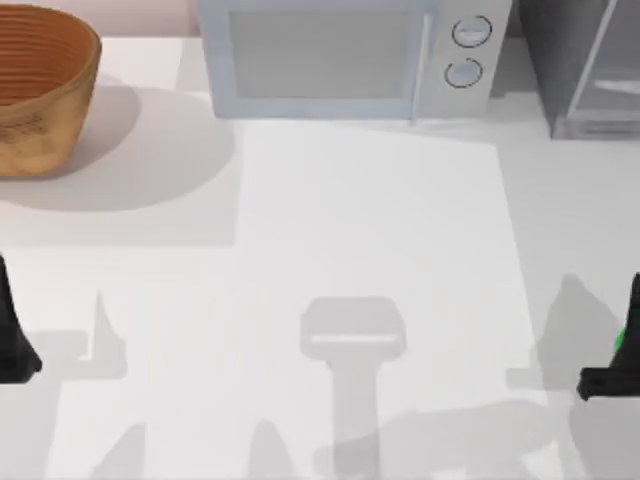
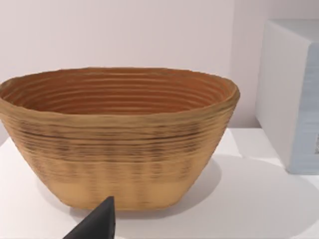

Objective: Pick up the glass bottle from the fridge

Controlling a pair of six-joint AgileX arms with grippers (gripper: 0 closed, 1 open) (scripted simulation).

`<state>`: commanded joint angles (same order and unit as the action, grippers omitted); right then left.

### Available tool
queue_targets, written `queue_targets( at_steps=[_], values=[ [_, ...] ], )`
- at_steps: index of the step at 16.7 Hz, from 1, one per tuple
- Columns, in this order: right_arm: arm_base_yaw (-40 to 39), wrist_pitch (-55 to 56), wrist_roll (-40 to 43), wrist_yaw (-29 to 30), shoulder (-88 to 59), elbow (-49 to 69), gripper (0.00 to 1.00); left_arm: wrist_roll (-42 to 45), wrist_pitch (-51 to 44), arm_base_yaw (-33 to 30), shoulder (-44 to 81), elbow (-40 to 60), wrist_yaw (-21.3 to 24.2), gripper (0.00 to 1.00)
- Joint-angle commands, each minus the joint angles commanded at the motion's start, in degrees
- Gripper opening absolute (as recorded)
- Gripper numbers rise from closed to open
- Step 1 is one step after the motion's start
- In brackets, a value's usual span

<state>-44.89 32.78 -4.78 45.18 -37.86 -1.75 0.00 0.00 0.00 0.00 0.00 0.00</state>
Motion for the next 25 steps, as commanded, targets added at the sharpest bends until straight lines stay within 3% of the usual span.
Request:
queue_targets(
  at_steps=[4,8,16,25],
  values=[
    [-13.3,9.8,-1.6,13.3,-10.4,-0.2,0.0,0.0,0.0,0.0,0.0,0.0,0.0,1.0],
    [-18.1,14.0,-2.1,18.1,-14.5,0.0,0.0,0.0,0.0,0.0,0.0,0.0,0.0,1.0],
    [-16.6,17.9,-2.0,17.0,-18.3,0.1,0.0,0.0,0.0,0.0,0.0,0.0,0.0,1.0],
    [-5.7,53.7,-0.3,6.7,-53.7,1.2,0.0,0.0,0.0,0.0,0.0,0.0,0.0,1.0]
  ],
)
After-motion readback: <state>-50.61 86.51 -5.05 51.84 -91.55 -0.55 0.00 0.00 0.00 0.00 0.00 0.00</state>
